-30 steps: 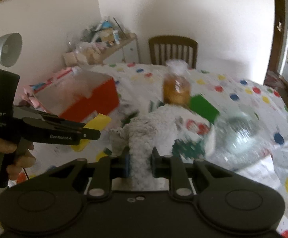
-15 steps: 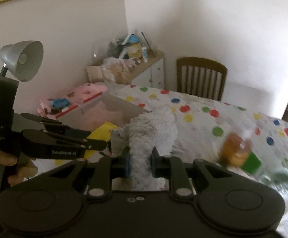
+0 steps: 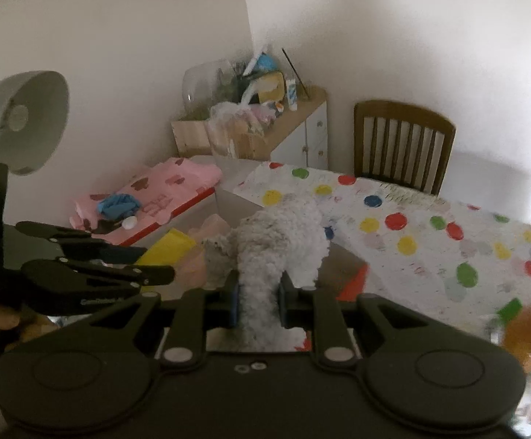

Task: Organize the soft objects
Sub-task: 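Lift and carry the yellow sponge and white towel with both grippers to the box, then lower and release the sponge and towel into the box with both grippers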

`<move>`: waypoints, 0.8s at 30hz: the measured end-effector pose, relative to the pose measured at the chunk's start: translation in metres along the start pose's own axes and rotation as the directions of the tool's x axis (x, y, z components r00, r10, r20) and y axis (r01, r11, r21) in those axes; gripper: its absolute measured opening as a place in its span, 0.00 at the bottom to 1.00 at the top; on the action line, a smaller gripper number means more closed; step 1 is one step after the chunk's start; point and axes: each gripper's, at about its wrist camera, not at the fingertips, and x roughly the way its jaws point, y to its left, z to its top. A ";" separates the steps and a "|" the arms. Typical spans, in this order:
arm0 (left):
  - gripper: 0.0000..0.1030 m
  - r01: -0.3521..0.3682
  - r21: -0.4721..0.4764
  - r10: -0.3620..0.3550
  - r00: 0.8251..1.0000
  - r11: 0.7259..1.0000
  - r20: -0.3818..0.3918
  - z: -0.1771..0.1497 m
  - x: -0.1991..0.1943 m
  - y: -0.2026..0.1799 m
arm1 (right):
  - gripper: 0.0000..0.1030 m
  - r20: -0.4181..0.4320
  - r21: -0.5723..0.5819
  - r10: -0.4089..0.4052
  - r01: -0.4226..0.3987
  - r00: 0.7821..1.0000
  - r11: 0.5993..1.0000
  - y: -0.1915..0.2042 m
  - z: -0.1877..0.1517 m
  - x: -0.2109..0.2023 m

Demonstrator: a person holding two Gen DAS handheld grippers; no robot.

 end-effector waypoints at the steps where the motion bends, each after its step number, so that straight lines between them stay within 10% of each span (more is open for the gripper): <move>1: 0.36 -0.008 0.006 0.008 1.000 1.000 -0.012 0.002 0.005 0.005 | 0.18 -0.009 0.008 0.003 -0.003 1.000 1.000 0.001 0.002 0.009; 24: 0.36 0.060 0.055 -0.045 0.970 0.997 -0.239 -0.004 0.095 0.020 | 0.23 -0.226 -0.076 -0.097 0.081 0.969 0.994 0.026 -0.025 0.134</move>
